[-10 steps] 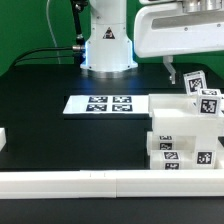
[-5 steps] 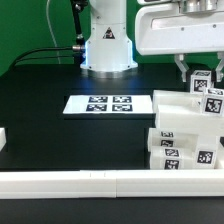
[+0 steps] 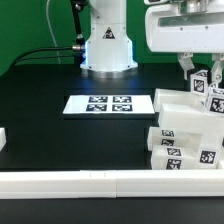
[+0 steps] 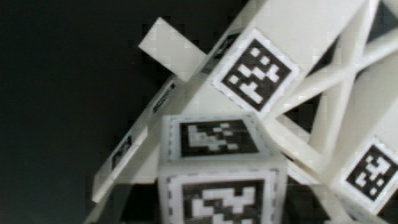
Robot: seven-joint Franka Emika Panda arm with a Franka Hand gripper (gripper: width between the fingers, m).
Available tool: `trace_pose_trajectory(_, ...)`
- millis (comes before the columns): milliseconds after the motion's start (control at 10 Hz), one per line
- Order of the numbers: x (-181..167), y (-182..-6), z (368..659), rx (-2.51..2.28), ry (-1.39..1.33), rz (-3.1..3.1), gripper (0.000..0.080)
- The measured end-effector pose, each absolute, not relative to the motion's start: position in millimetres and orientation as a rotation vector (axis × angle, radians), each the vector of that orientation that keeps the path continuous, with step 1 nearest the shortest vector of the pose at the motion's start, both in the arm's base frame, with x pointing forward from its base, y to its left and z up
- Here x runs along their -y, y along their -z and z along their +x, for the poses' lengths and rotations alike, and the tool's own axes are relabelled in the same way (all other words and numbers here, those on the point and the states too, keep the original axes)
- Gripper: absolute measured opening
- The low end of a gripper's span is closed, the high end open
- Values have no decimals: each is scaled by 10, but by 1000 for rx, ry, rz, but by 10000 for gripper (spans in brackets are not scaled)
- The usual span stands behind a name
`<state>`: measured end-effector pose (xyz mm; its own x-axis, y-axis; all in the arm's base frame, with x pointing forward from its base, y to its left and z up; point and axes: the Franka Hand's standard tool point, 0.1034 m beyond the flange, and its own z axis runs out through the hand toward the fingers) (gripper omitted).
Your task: Assemble chair
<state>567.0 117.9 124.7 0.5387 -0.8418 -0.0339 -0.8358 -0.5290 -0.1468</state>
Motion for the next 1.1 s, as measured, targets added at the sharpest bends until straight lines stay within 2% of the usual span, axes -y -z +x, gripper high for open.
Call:
trace_pose_trajectory(400, -953, -1234, 5700, -1765, 37, -2371, 282)
trace_pose_trajectory(700, -995, -1236, 5713, -1816, 58, -2312, 282)
trace_pose_trajectory(800, -1005, -1236, 5711, -1813, 57, -2314, 387)
trace_pose_trajectory(900, -1077, -1262, 5723, -1736, 42, -2387, 552)
trace_pose_trajectory(1000, -1076, -1287, 5749, -1611, 52, -2474, 552)
trace_pose_trajectory(1100, -1057, -1306, 5776, -1393, 75, -2606, 638)
